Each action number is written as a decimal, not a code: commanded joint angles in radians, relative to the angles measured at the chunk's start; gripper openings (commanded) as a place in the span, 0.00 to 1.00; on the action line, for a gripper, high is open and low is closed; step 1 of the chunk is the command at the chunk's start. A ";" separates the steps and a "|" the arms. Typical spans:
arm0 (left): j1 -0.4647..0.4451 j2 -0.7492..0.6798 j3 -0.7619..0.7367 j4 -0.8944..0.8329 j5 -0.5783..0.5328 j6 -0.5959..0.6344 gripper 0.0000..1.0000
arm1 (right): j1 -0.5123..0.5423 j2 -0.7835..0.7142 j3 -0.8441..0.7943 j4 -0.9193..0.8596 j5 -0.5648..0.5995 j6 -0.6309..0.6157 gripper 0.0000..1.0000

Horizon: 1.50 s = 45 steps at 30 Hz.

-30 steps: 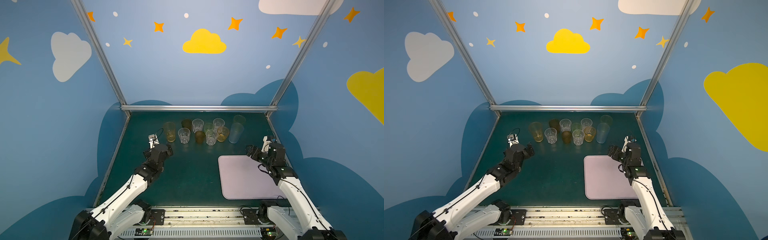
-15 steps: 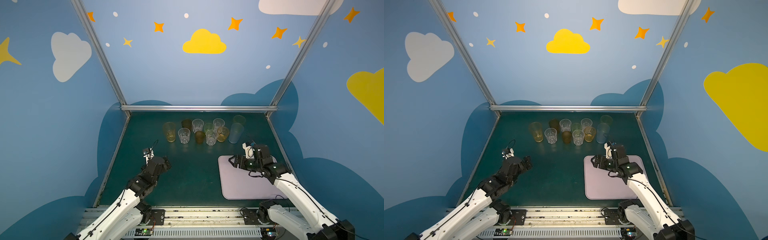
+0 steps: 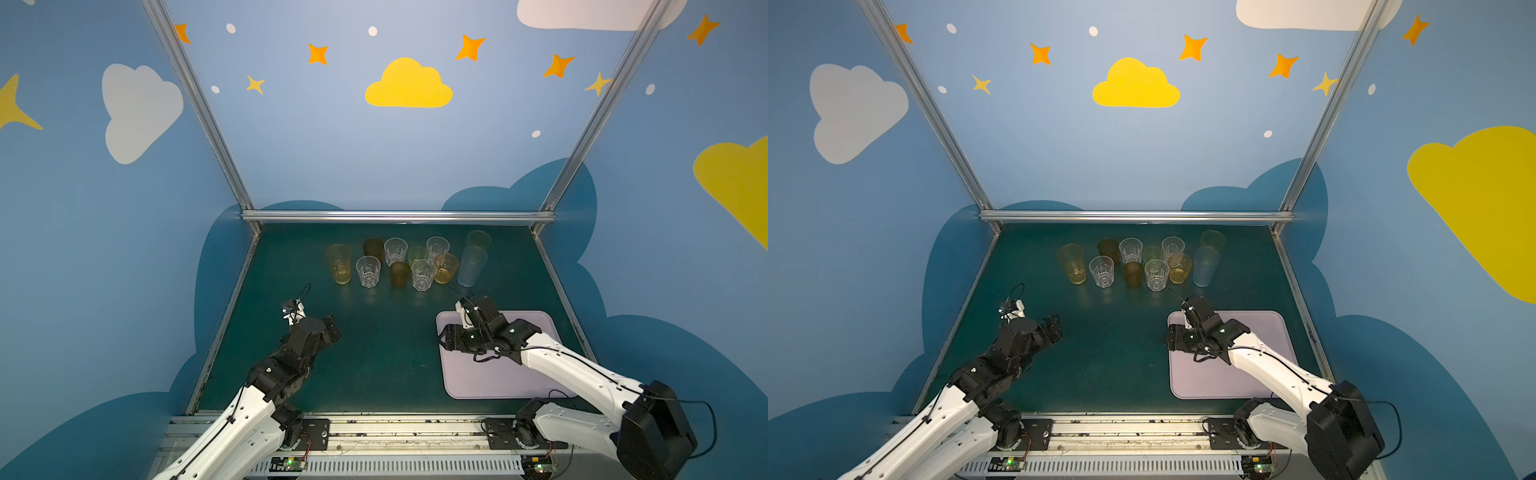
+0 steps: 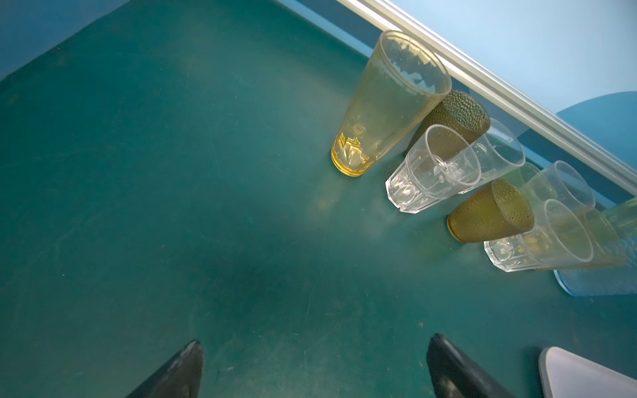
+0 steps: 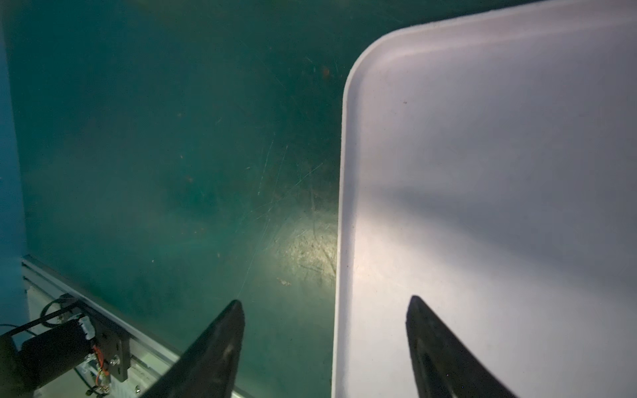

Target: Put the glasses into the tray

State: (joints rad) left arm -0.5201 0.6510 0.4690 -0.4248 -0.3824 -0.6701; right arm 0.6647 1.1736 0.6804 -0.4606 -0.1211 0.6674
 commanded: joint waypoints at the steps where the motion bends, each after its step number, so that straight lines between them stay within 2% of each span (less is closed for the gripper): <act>1: 0.002 0.014 0.013 -0.023 0.020 0.013 1.00 | 0.023 0.038 -0.004 0.031 0.019 0.053 0.64; 7: 0.009 0.029 0.004 -0.009 0.035 0.008 1.00 | 0.061 0.091 -0.027 0.060 0.019 0.083 0.56; 11: 0.014 0.027 -0.013 0.007 0.040 -0.002 1.00 | 0.086 0.122 -0.035 0.058 0.043 0.104 0.40; 17: 0.023 0.024 -0.022 0.008 0.044 -0.005 1.00 | 0.111 0.175 -0.036 0.057 0.063 0.133 0.28; 22: 0.029 0.022 -0.030 0.009 0.047 -0.005 1.00 | 0.133 0.215 -0.030 0.057 0.075 0.153 0.26; 25: 0.037 0.021 -0.037 0.011 0.052 -0.005 1.00 | 0.145 0.233 -0.024 0.060 0.077 0.165 0.20; 31: 0.050 0.010 -0.053 0.010 0.062 -0.008 1.00 | 0.178 0.290 -0.013 0.066 0.088 0.201 0.20; 35: 0.059 -0.007 -0.060 -0.002 0.069 -0.027 1.00 | 0.211 0.354 0.068 0.020 0.113 0.195 0.18; 40: 0.070 -0.030 -0.061 -0.011 0.083 -0.009 1.00 | 0.237 0.414 0.128 0.008 0.114 0.205 0.10; 45: 0.083 -0.045 -0.056 -0.031 0.085 0.006 1.00 | 0.258 0.451 0.181 0.033 0.084 0.222 0.09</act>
State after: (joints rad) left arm -0.4446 0.6167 0.4110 -0.4236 -0.2993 -0.6815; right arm 0.8822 1.5604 0.8379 -0.5541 0.1028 0.8642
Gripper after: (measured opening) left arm 0.996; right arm 0.098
